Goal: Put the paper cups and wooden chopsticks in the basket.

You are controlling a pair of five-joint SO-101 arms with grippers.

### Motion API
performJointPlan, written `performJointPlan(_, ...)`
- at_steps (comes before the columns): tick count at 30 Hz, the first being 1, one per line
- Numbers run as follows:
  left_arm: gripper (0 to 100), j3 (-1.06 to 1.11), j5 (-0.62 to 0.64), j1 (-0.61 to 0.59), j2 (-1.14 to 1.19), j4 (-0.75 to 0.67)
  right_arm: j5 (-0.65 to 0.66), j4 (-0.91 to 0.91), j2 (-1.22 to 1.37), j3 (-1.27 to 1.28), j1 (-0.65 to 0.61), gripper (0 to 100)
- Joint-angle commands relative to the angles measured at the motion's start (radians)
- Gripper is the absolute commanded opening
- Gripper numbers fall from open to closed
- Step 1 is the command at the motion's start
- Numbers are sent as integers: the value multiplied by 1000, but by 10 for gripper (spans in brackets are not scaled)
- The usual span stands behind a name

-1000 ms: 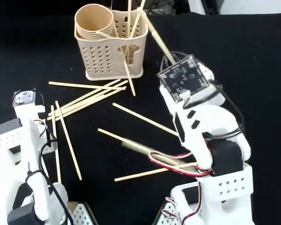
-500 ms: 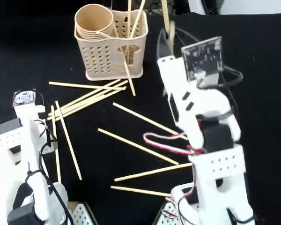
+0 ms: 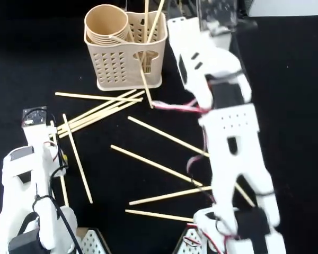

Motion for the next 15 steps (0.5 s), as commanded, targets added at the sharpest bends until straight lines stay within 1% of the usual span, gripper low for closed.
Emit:
performJointPlan(1, 162, 2, -5, 10, -17, -18, -12, -25, 87, -139, 17, 11)
performJointPlan(5, 162, 10, 0, 10, -15, -20, -72, -25, 179, -246, 18, 11)
performJointPlan(7, 162, 28, 2, 10, -15, -48, -112, -25, 220, -292, 32, 11)
performJointPlan(9, 162, 44, 2, 10, -21, -74, -167, -25, 255, -337, 41, 11)
performJointPlan(13, 162, 48, 2, 39, -21, -77, -298, -25, 325, -386, 81, 12)
performJointPlan(15, 162, 50, 2, 51, -21, -78, -334, -26, 354, -395, 84, 12)
